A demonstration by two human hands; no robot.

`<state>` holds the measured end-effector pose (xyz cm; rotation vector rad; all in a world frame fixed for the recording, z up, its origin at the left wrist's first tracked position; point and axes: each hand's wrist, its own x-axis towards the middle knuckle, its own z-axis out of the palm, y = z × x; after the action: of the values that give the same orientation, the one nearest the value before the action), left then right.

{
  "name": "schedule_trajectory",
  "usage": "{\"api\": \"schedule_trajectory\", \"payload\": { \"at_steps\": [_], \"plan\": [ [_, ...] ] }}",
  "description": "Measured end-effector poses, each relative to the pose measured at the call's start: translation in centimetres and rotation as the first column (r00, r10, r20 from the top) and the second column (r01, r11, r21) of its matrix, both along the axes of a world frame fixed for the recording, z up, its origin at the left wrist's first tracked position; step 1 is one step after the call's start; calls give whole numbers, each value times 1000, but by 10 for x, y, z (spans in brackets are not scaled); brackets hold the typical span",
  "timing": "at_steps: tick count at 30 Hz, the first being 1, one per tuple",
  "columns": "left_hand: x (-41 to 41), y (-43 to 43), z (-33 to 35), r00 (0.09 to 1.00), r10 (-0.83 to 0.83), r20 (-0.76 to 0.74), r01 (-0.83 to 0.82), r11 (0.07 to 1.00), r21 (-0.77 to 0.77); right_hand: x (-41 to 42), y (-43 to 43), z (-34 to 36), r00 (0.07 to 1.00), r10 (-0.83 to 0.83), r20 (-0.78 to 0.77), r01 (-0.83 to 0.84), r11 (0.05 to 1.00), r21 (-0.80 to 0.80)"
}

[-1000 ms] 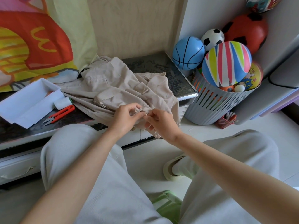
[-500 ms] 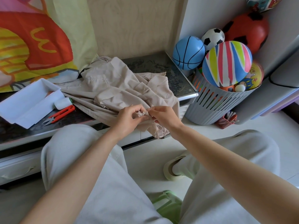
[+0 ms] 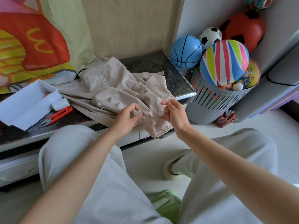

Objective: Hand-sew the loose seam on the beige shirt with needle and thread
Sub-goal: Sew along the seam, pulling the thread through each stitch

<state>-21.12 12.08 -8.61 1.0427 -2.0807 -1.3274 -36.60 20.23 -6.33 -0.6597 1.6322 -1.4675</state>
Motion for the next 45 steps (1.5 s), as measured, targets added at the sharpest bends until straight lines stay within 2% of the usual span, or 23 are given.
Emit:
{"api": "schedule_trajectory", "payload": {
  "at_steps": [4,9,13,18,21,23,25,28,31,34,37,40,45],
  "plan": [
    [-1,3,1,999,-4,-51,8,998,67,-7,10,-15,972,62,-228,-37,993,111],
    [-2,2,2,998,16,-62,-11,996,89,-18,26,-30,837,256,-484,-103,942,320],
    [-2,2,1,998,25,-51,-21,997,76,-28,38,-48,686,429,-587,-120,863,491],
    [-2,0,0,996,60,-59,-55,995,77,-37,44,-60,561,512,-650,-49,805,592],
    [-2,-1,-1,994,73,-79,-65,994,93,-43,45,-63,520,513,-683,9,796,605],
    [-3,-1,-1,993,81,-88,-71,992,107,-46,43,-61,535,451,-714,57,824,564],
    [-3,-1,-1,993,88,-83,-77,989,126,-44,41,-55,611,329,-720,50,892,450],
    [-4,-1,-2,995,76,-69,-67,990,121,-26,29,-36,774,191,-604,-47,968,246],
    [-4,1,-1,996,59,-65,-52,992,114,-3,14,-18,862,235,-448,-169,968,184],
    [-4,2,1,995,65,-74,-56,992,110,12,1,-9,869,387,-307,-335,919,210],
    [-3,2,1,995,69,-69,-60,991,121,16,-3,-10,847,464,-260,-405,879,251],
    [-1,1,2,995,72,-75,-64,992,106,12,-4,-13,881,409,-238,-355,904,239],
    [0,1,0,994,79,-69,-72,992,102,-4,-5,-21,896,303,-325,-200,928,313]
  ]
}}
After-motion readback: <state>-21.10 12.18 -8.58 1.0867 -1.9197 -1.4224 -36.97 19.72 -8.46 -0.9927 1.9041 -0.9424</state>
